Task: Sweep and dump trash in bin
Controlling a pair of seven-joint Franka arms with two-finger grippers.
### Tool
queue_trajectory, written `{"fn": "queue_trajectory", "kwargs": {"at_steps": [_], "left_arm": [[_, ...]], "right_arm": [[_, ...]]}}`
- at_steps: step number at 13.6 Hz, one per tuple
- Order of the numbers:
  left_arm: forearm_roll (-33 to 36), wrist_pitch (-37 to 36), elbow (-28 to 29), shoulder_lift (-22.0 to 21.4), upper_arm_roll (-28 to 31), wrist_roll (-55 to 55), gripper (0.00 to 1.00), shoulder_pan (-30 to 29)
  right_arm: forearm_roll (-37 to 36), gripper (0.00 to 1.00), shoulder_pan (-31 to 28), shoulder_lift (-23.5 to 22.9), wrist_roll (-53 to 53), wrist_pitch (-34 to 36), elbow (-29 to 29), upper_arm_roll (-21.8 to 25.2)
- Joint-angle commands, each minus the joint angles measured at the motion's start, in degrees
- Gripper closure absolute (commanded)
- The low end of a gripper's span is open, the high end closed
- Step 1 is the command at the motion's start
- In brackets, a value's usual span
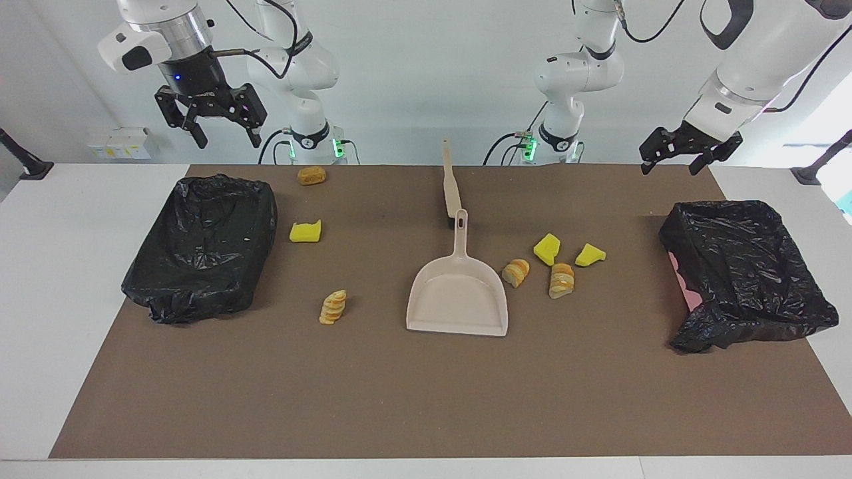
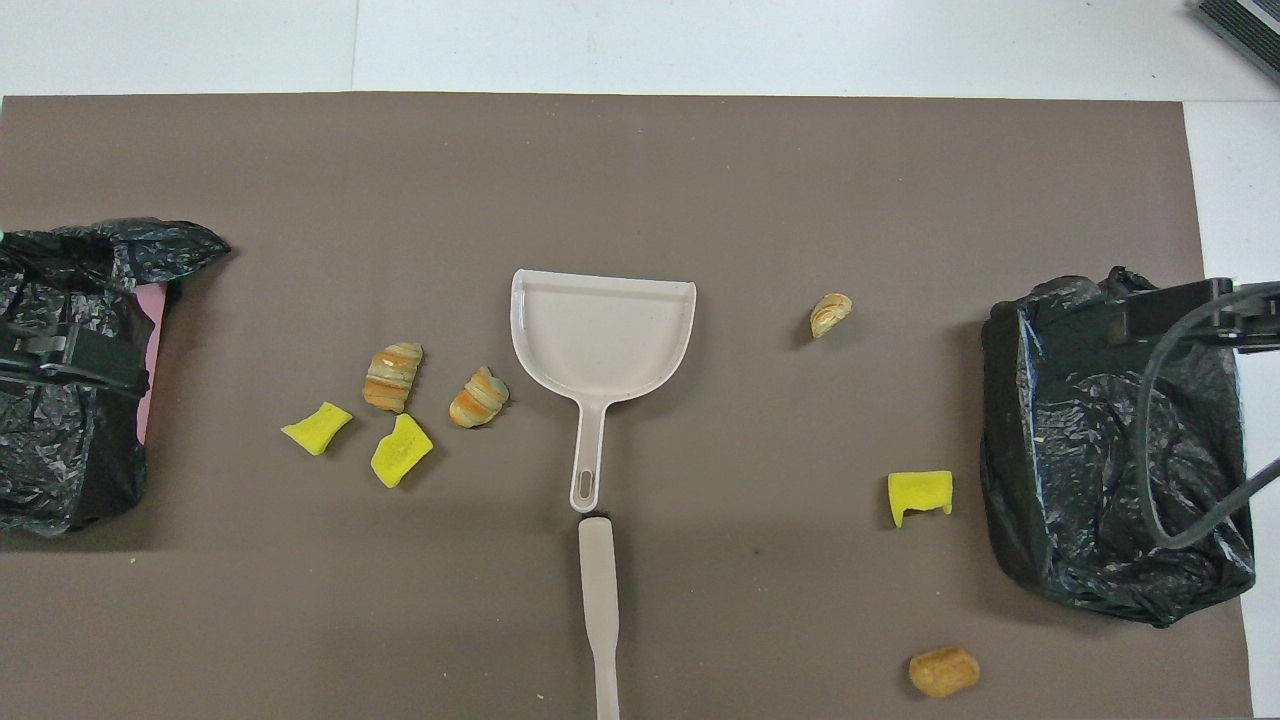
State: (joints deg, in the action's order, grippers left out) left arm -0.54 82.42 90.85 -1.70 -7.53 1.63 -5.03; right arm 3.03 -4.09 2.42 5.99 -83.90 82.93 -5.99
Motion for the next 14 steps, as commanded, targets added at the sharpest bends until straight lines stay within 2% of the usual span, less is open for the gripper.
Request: {"fn": "queue_trajectory", "kwargs": {"at_steps": [1, 7, 14], "left_arm": [[0.3, 0.1, 0.4, -1.0, 0.0, 1.1, 0.0, -0.1], [0.4, 0.2, -0.4, -0.5, -0.1, 0.9, 0.0, 0.6], [0.2, -0.1, 1.3, -1.4, -0.6, 0.9, 0.0, 1.1]], "right_arm": [[1.1, 0.0, -0.6, 1.1, -1.6, -0.1, 1.3, 0.0], [1.1, 0.0, -0.6, 1.0, -1.6, -0.3, 1.2, 0.0], [1.1, 0.0, -0.7, 1.1, -1.7, 0.8, 1.2, 0.1]]}}
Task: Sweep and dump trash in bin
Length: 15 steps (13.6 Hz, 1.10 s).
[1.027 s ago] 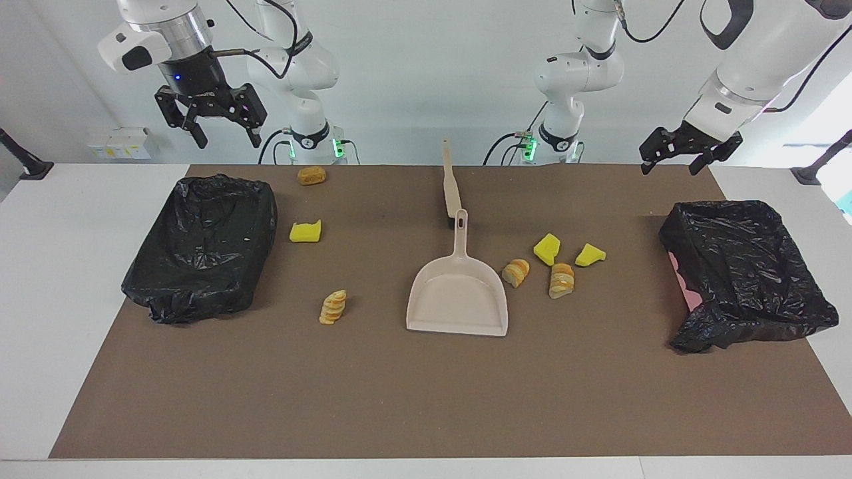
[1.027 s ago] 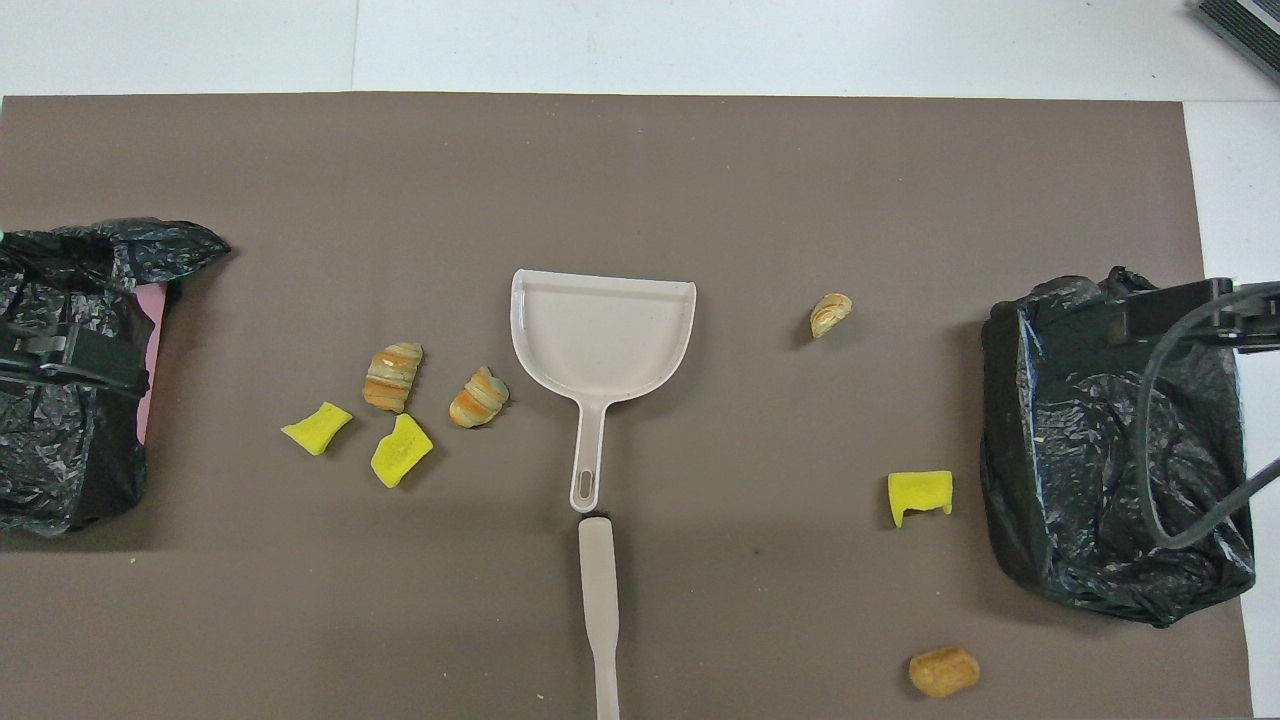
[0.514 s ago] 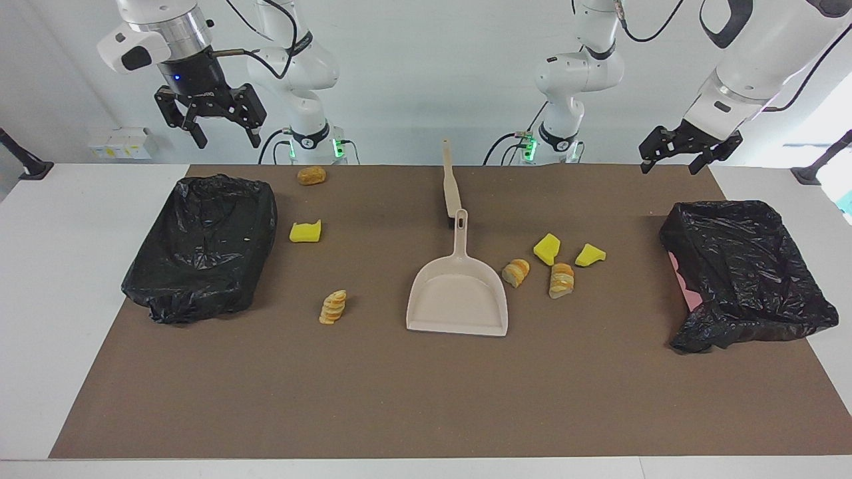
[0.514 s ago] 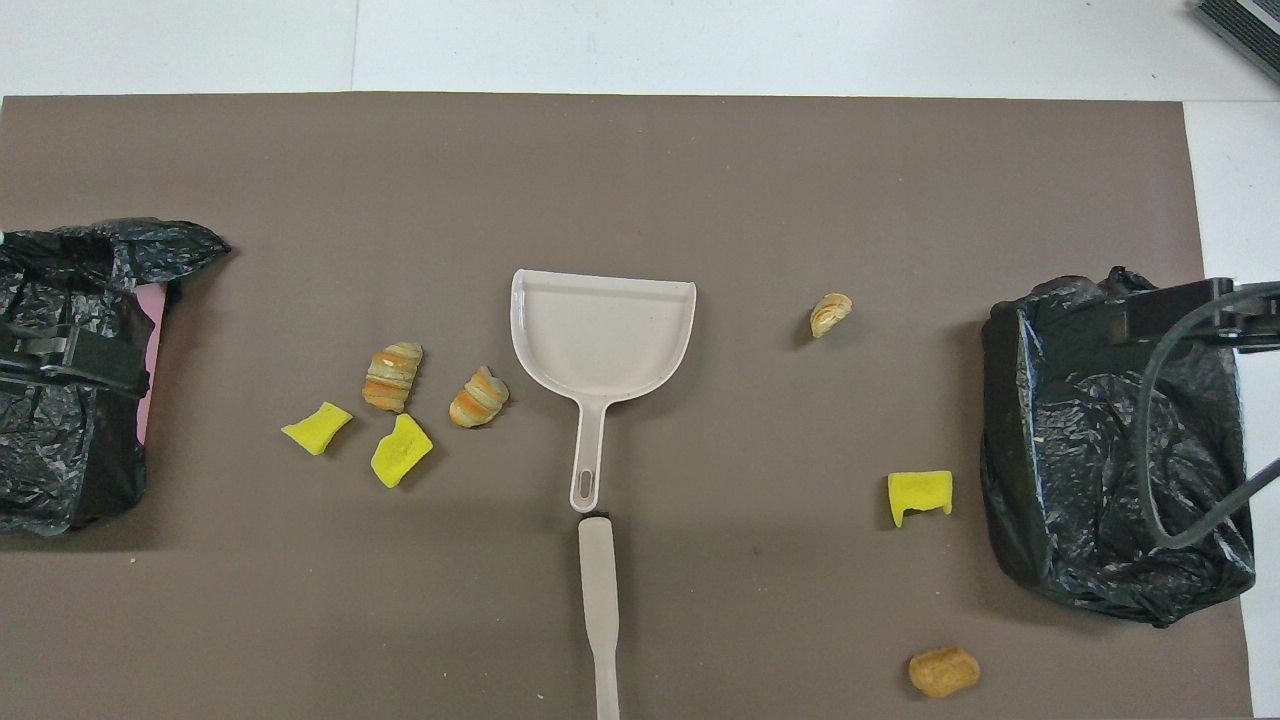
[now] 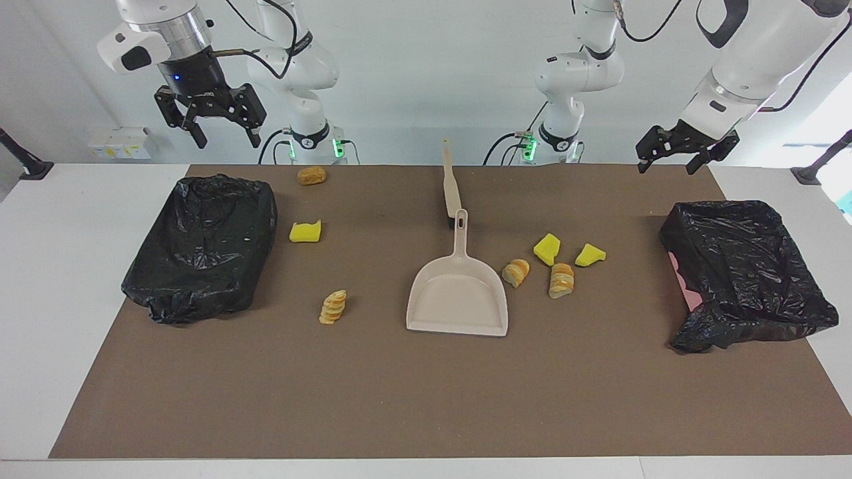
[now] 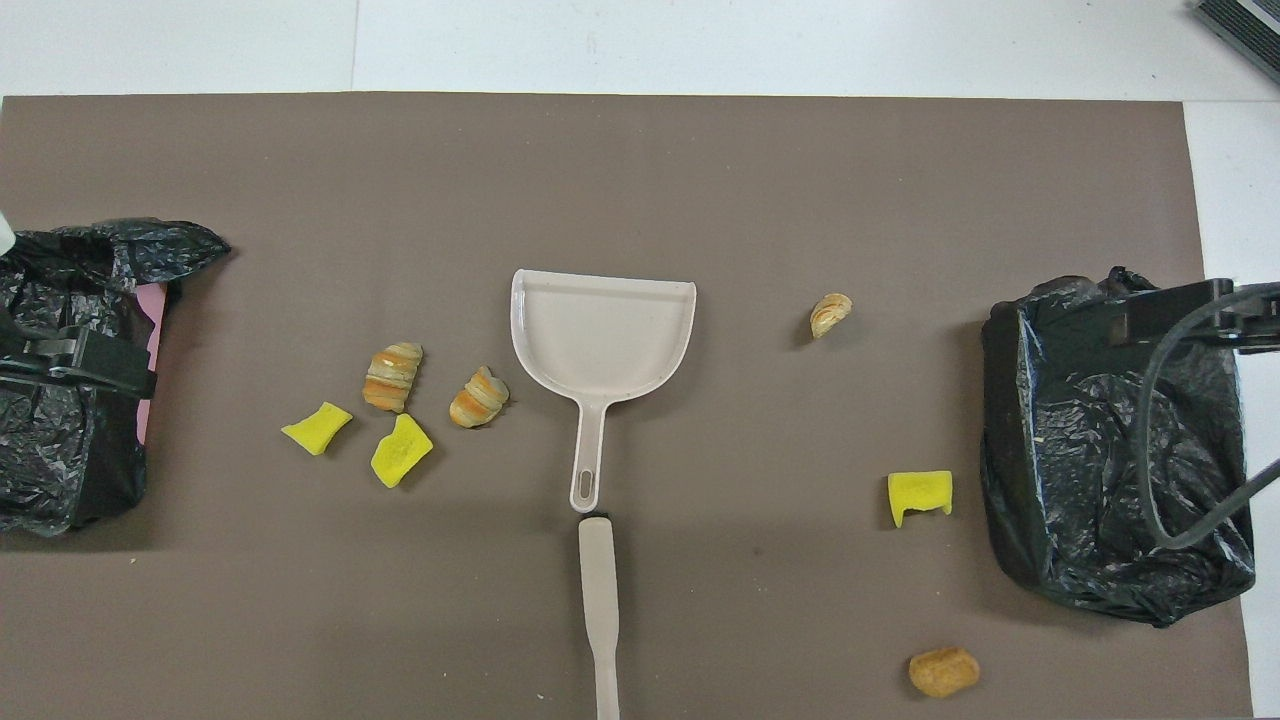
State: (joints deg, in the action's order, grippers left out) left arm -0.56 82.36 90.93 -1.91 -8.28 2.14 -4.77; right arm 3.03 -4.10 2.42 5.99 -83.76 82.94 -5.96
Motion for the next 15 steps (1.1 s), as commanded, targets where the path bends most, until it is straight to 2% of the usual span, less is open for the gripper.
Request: {"fn": "queue_trajectory", "kwargs": {"at_steps": [1, 6, 13, 15], "left_arm": [[0.0, -0.1, 2.0, -1.4, 0.0, 0.4, 0.0, 1.4], [-1.6, 1.5, 7.6, -3.5, 0.0, 0.6, 0.0, 5.5], [-4.7, 11.0, 23.3, -10.4, 0.0, -0.6, 0.0, 14.0], [-6.3, 13.5, 27.3, -11.6, 0.0, -1.4, 0.0, 16.6]], "right_arm": [[1.1, 0.0, -0.6, 1.1, -1.7, 0.6, 1.2, 0.2], [0.5, 0.0, -0.6, 1.4, -1.9, 0.5, 1.7, 0.2], [0.4, 0.0, 0.5, 1.9, 0.6, -0.8, 4.8, -0.4], [0.4, 0.0, 2.4, 1.6, 1.5, -3.7, 6.2, -0.7]]}}
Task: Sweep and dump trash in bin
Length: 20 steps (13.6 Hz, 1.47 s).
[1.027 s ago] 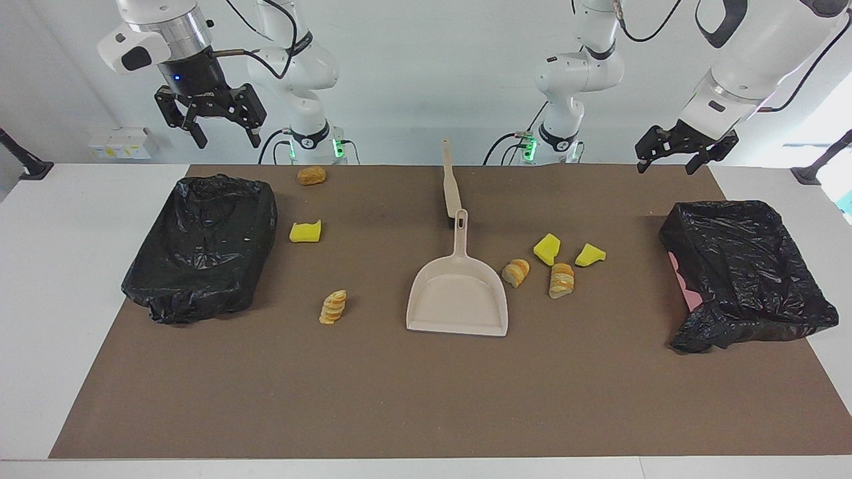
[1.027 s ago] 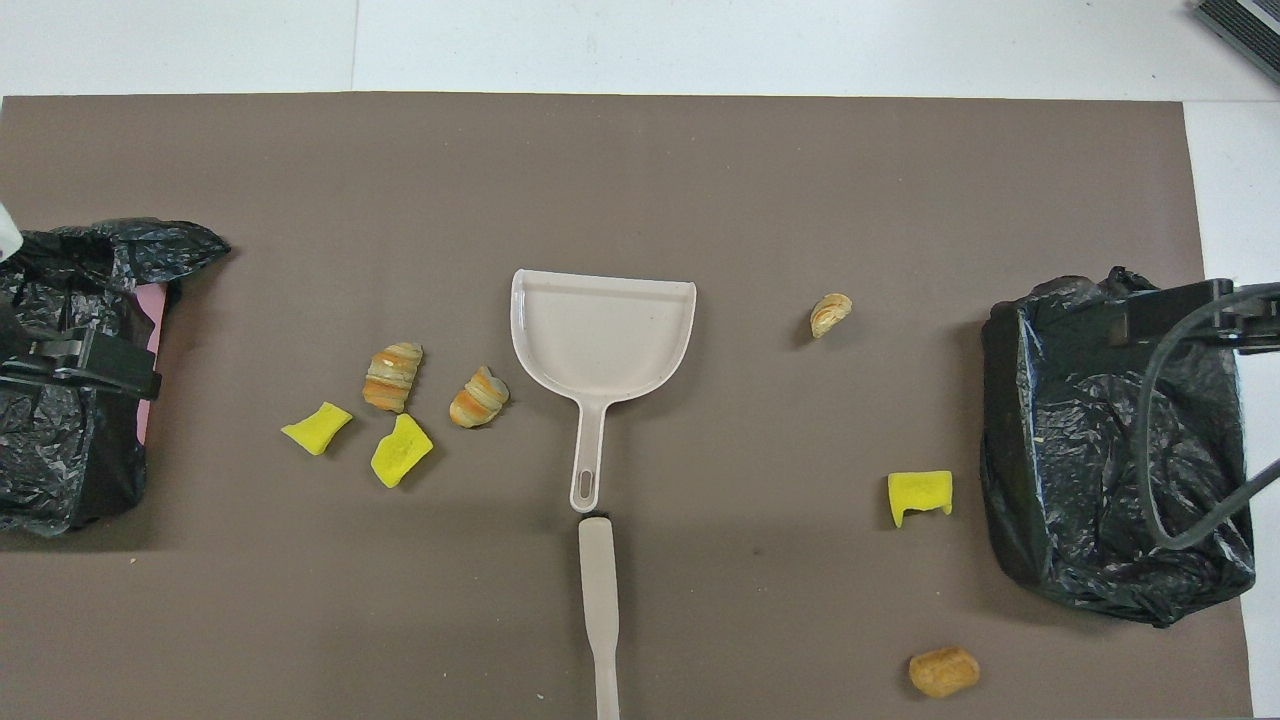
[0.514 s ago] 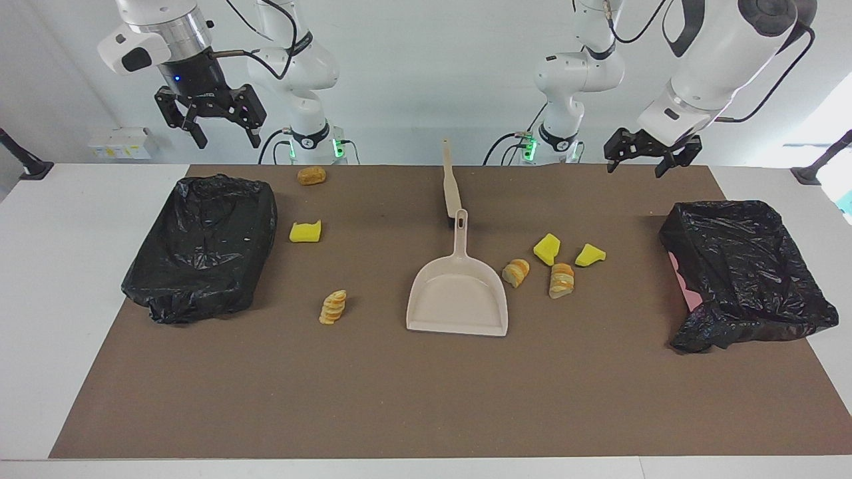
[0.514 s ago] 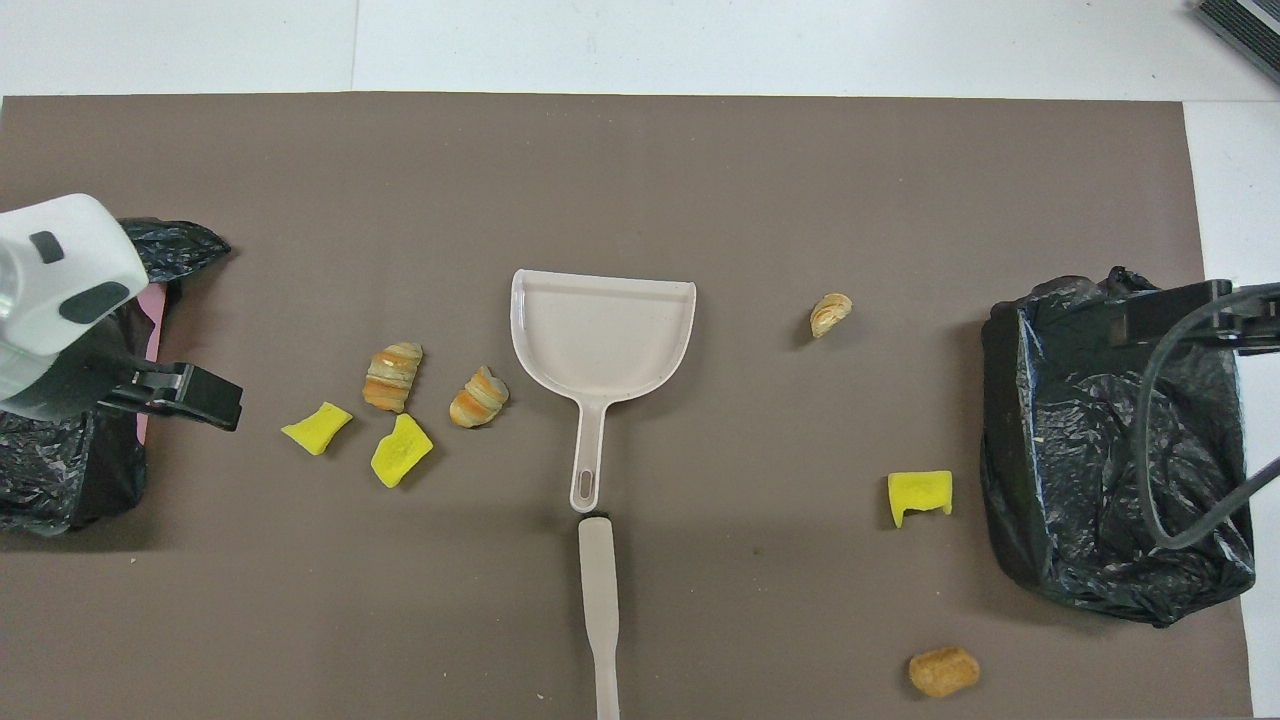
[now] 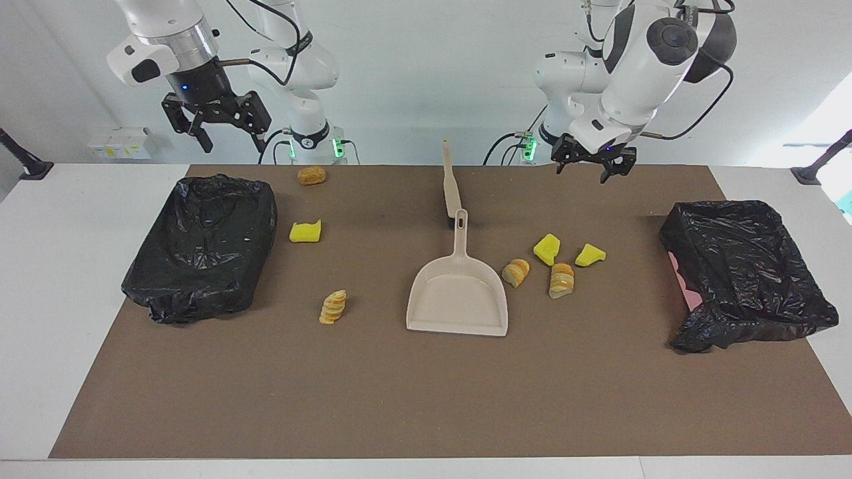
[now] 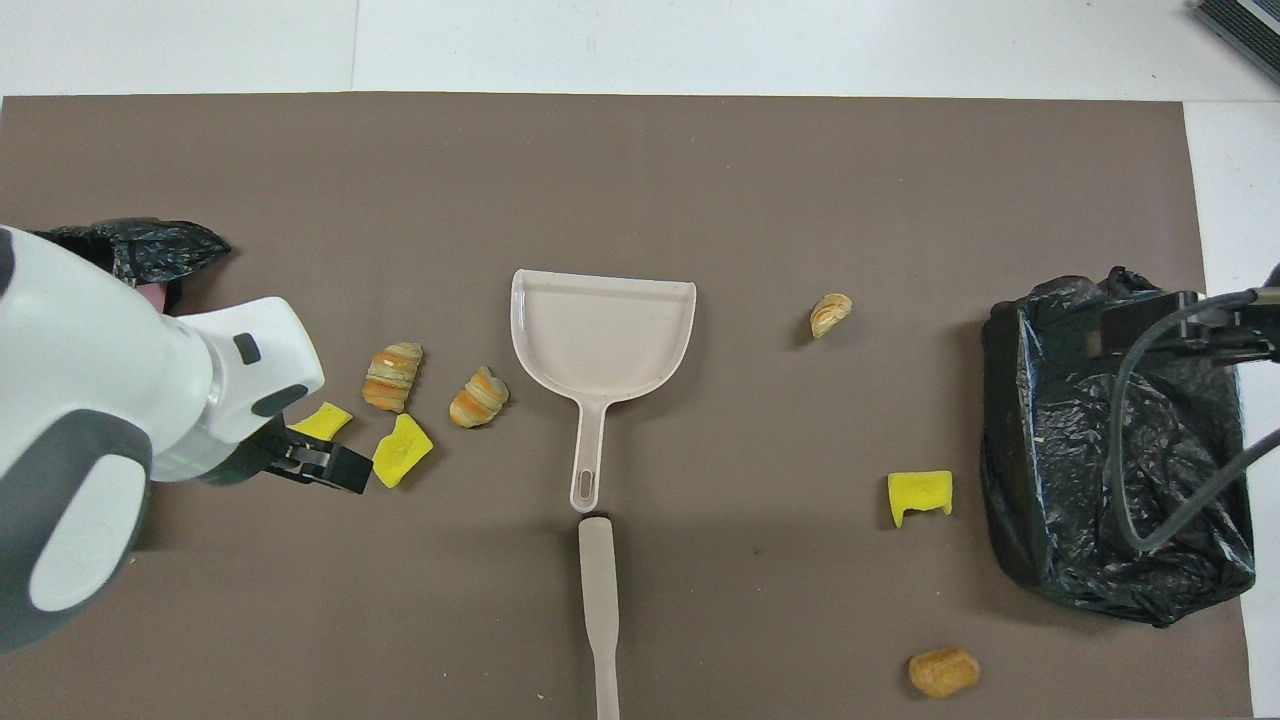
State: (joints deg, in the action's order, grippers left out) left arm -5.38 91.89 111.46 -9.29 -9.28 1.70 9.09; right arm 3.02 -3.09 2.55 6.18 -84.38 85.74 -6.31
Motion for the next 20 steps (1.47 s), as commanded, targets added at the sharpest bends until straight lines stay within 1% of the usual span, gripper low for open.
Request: {"fn": "queue_trajectory", "kwargs": {"at_steps": [1, 4, 6, 9, 11, 12, 14, 16, 17, 18, 19, 20], "left_arm": [[-2.1, 5.4, 8.7, -5.0, 1.0, -2.0, 0.0, 4.4], [-3.8, 11.1, 15.0, -5.6, 1.0, -3.8, 0.0, 10.0], [-4.3, 14.9, 18.8, -5.6, 1.0, -4.7, 0.0, 12.4], [-5.8, 21.2, 24.3, -5.5, 1.0, -7.8, 0.0, 18.7], [-6.0, 25.3, 27.1, -5.6, 1.0, -14.2, 0.0, 23.8], [-6.0, 26.6, 28.0, -5.5, 1.0, -15.8, 0.0, 26.5], [-6.1, 31.1, 31.2, -5.8, 1.0, -19.4, 0.0, 30.1], [-6.2, 35.6, 33.5, -5.6, 1.0, -25.9, 0.0, 35.9], [-6.2, 38.3, 34.7, -5.4, 1.0, -29.5, 0.0, 37.8], [-6.3, 40.2, 35.0, -5.0, 1.1, -32.6, 0.0, 40.7], [-6.3, 40.9, 35.0, -4.5, 1.1, -34.3, 0.0, 41.4], [-6.3, 41.3, 35.1, -4.2, 1.0, -34.6, 0.0, 41.5]], "right_arm": [[0.3, 0.0, 2.1, 1.0, 2.9, -4.2, 3.9, -0.4], [0.1, 0.0, 8.4, -1.3, 7.0, -7.6, 4.3, -0.4], [0.1, 0.0, 12.0, -3.2, 13.0, -12.2, 5.9, -0.4], [-0.9, 0.0, 18.7, -8.6, 22.6, -17.2, 6.8, -0.4], [-2.9, 0.0, 25.0, -13.2, 29.8, -21.5, 6.5, -0.4], [-2.9, 0.0, 26.4, -14.7, 32.8, -23.6, 6.3, -0.4], [-2.9, 0.0, 29.3, -17.2, 34.1, -25.1, 5.4, -0.4], [-3.0, 0.0, 30.9, -20.1, 34.2, -27.0, 4.4, -0.4], [-2.9, 0.0, 32.0, -21.4, 34.2, -27.7, 3.9, -0.4], [-3.0, 0.0, 32.9, -22.4, 34.5, -27.9, 4.1, -0.4], [-2.5, 0.0, 33.4, -23.9, 35.1, -29.0, 4.5, -0.4], [-2.6, 0.0, 35.2, -25.6, 36.3, -31.0, 5.1, -0.4]]}}
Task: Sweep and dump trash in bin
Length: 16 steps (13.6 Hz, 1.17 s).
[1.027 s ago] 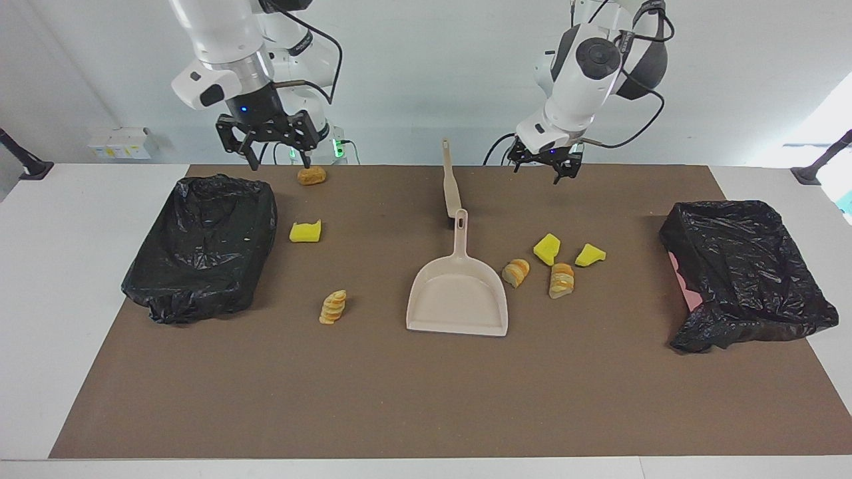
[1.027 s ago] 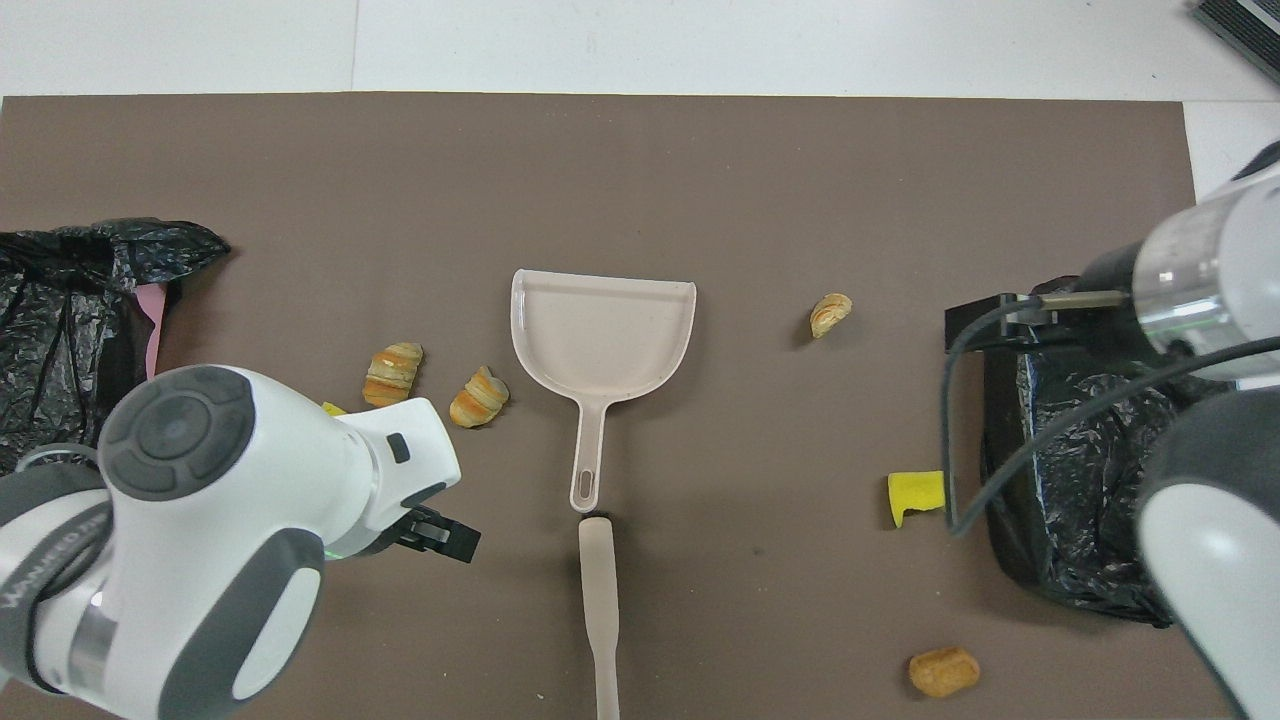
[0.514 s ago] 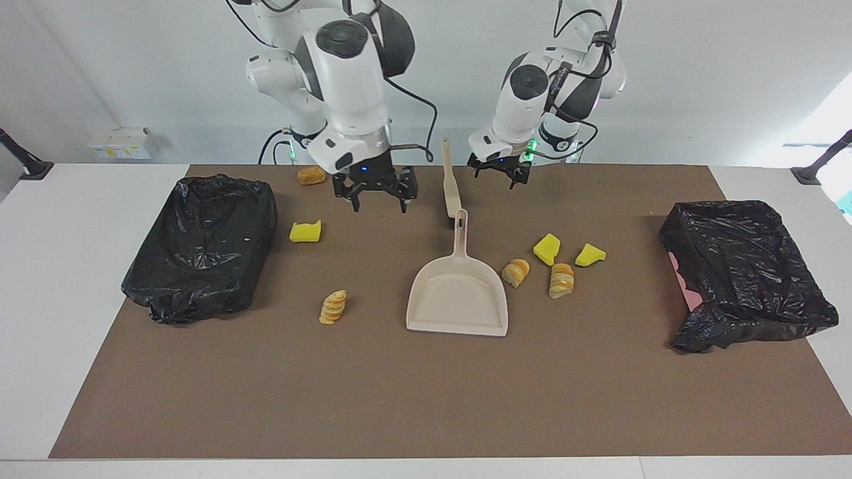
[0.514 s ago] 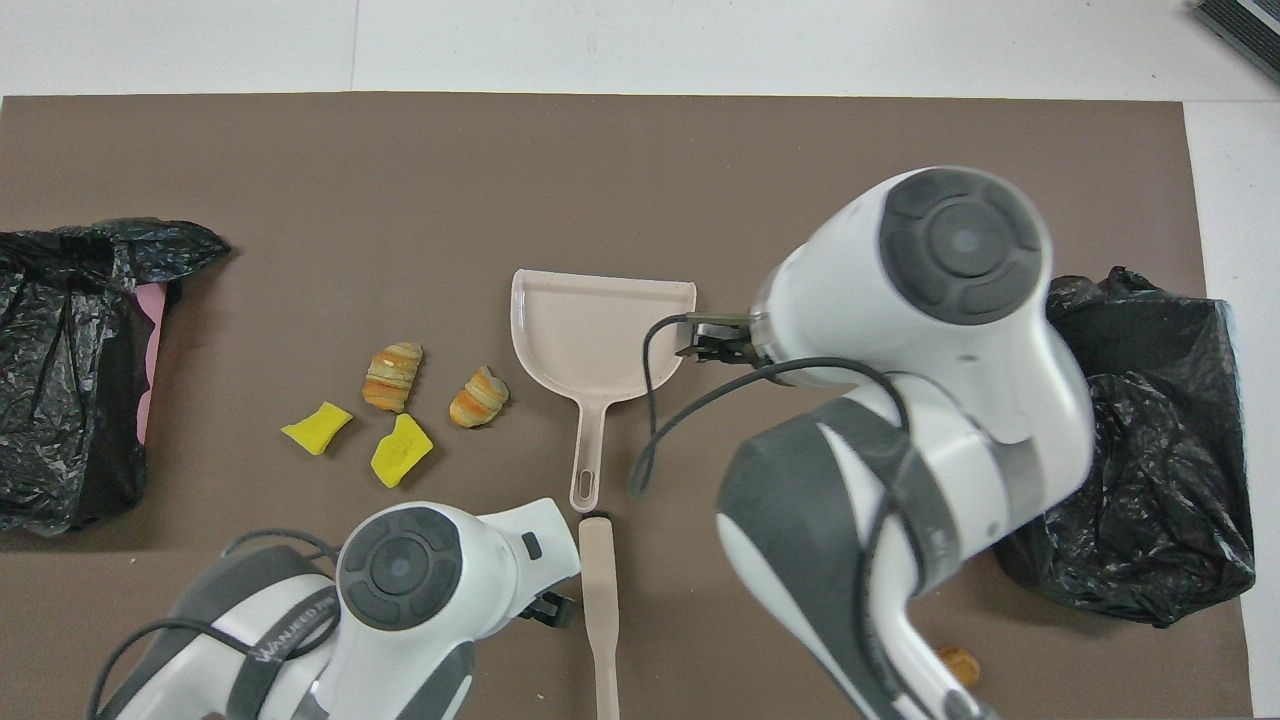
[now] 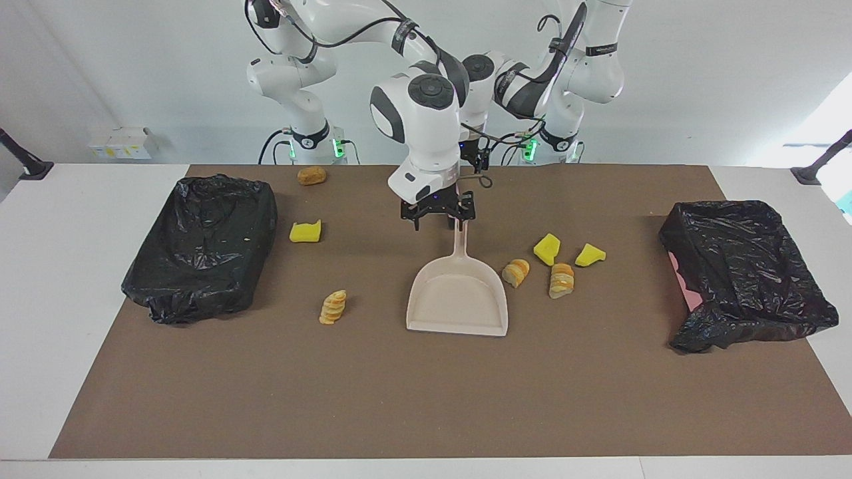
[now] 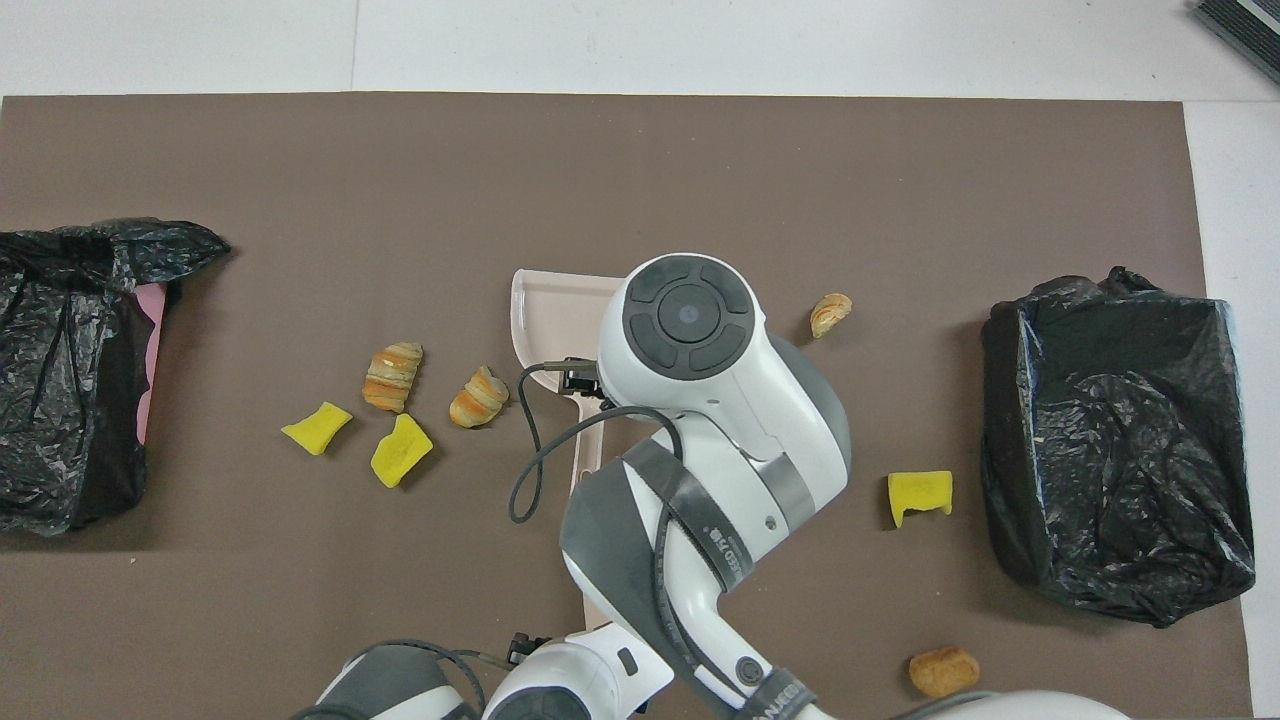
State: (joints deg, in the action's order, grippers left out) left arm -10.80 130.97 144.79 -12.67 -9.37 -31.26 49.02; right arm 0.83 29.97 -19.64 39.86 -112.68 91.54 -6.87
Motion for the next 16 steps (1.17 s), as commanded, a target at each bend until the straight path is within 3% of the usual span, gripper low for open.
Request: {"fn": "queue_trajectory", "kwargs": {"at_steps": [1, 3, 7, 10, 13, 14, 15, 16], "left_arm": [[-0.9, 2.5, 1.7, -0.4, 1.1, -2.2, 0.0, 1.6], [-0.9, 2.8, 1.7, 0.1, 1.1, -4.1, 0.0, 2.0], [-0.9, 2.5, 1.7, 0.0, 1.1, -6.5, 0.0, 3.7], [-0.9, 2.3, 1.7, 0.1, 1.1, -6.8, 0.0, 4.1], [-2.3, 1.8, 1.7, 0.1, 1.1, -6.3, 0.07, 4.0], [-3.0, 1.7, 1.7, 0.1, 1.2, -6.1, 0.1, 4.0], [-3.1, 1.3, 1.7, 0.1, 1.1, -6.1, 0.14, 4.0], [-3.3, 1.0, 1.7, 0.1, 1.1, -6.1, 0.19, 3.8]], "right_arm": [[-0.4, 0.0, 2.7, -4.3, 2.9, -5.4, 0.6, 0.2], [-0.5, 0.0, 3.4, -5.1, 2.9, -10.8, 3.4, 0.2], [-0.5, 0.0, 4.4, -5.9, 2.9, -12.1, 4.8, 0.2], [-0.5, 0.17, 4.4, -5.6, 3.3, -11.4, 5.6, 0.2], [-0.4, 0.45, 4.4, -5.1, 4.8, -10.6, 6.6, 0.2], [-0.1, 0.69, 4.4, -5.1, 7.0, -10.7, 6.7, 0.2], [-0.2, 1.0, 4.5, -4.9, 7.9, -10.5, 6.6, 0.2], [-0.2, 1.0, 4.6, -4.6, 8.2, -10.5, 6.5, 0.2]]}}
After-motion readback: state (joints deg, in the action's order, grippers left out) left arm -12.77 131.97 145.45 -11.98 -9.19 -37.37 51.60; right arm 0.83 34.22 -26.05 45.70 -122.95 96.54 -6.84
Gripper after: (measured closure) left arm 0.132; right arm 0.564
